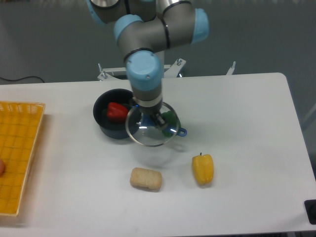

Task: Close the pot lid
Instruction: 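Carry the glass lid over the dark blue saucepan, then lower the glass lid onto the saucepan rim and settle it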

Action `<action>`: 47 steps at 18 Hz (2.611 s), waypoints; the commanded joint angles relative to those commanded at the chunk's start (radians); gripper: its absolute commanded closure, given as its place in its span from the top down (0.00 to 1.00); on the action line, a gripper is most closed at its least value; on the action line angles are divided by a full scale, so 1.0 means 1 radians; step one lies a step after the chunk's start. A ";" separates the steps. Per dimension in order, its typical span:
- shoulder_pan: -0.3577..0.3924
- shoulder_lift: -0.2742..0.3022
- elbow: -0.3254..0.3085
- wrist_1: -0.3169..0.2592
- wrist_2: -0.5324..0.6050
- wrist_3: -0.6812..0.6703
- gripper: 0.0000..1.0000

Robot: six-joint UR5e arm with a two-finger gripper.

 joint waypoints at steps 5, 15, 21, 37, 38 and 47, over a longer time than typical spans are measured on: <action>-0.048 0.014 -0.044 0.018 -0.003 -0.044 0.37; -0.088 0.074 -0.126 0.020 -0.002 -0.068 0.37; -0.106 0.089 -0.149 0.020 -0.002 -0.074 0.37; -0.134 0.087 -0.178 0.038 -0.002 -0.104 0.37; -0.134 0.087 -0.179 0.038 -0.002 -0.104 0.37; -0.149 0.084 -0.178 0.038 -0.002 -0.104 0.38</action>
